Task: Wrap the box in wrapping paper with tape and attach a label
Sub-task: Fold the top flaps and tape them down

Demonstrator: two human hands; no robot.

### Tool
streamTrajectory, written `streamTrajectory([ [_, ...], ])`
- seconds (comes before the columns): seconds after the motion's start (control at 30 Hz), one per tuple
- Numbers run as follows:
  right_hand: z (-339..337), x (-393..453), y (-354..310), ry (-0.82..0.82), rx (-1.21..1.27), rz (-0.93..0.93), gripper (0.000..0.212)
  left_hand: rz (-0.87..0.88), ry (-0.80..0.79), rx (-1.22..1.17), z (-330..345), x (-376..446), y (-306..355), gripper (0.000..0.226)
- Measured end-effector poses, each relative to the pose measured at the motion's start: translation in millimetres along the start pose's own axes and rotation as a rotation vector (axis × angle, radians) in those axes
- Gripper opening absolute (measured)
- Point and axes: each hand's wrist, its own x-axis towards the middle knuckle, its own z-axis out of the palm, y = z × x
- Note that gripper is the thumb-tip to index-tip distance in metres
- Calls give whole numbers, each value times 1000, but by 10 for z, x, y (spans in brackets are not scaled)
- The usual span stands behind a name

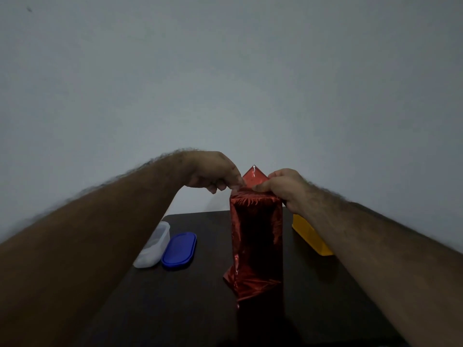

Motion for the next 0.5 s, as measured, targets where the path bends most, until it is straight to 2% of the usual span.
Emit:
streamTrajectory([
  [0.5, -18, 48, 40, 4, -67, -68, 54, -35, -45, 152, 122, 175, 111, 12],
])
